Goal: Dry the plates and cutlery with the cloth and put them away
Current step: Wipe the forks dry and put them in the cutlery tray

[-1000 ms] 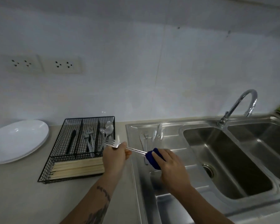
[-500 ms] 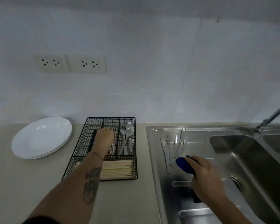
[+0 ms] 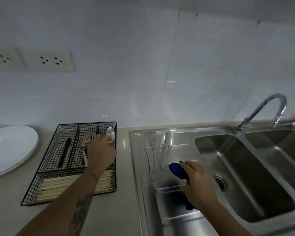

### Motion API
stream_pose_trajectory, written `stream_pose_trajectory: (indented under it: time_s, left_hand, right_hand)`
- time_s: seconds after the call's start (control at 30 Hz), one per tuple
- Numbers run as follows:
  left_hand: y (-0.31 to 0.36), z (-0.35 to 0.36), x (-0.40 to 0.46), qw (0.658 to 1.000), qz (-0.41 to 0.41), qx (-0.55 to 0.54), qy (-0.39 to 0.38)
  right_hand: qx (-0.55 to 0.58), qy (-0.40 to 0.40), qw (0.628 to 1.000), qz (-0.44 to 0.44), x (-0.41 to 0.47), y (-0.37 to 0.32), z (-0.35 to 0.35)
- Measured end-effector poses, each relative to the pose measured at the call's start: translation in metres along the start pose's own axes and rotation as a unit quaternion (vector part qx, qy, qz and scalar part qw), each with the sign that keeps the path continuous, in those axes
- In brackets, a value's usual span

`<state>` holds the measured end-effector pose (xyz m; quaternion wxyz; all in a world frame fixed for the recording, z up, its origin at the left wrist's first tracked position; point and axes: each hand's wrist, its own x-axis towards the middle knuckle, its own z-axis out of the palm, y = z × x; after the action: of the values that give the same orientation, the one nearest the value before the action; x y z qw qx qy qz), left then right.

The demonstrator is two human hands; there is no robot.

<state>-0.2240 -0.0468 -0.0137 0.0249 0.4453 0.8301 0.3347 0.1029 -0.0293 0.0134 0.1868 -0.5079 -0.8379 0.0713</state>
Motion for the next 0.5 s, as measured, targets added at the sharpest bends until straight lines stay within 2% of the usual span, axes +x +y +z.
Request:
stream_pose_trajectory:
  time_s: [0.1,0.17,0.23,0.33,0.5]
  left_hand:
    - [0.046,0.03,-0.012,0.994,0.035,-0.047,-0.095]
    - [0.069,0.055,-0.02,0.986,0.025,-0.047,-0.159]
    - [0.088,0.078,-0.028,0.981,0.001,-0.032,-0.191]
    - [0.111,0.105,-0.034,0.981,-0.045,-0.016,-0.188]
    - [0.128,0.127,-0.031,0.982,-0.063,0.057,-0.166]
  right_hand:
    - [0.004,-0.002,1.0,-0.007,0.001,0.009,-0.002]
    - [0.02,-0.006,1.0,-0.004,0.002,0.02,-0.002]
    - [0.036,-0.014,0.999,0.003,0.005,0.034,-0.002]
    - [0.061,-0.016,0.998,0.017,0.008,0.058,-0.005]
    - [0.073,-0.033,0.996,0.031,0.015,0.09,-0.013]
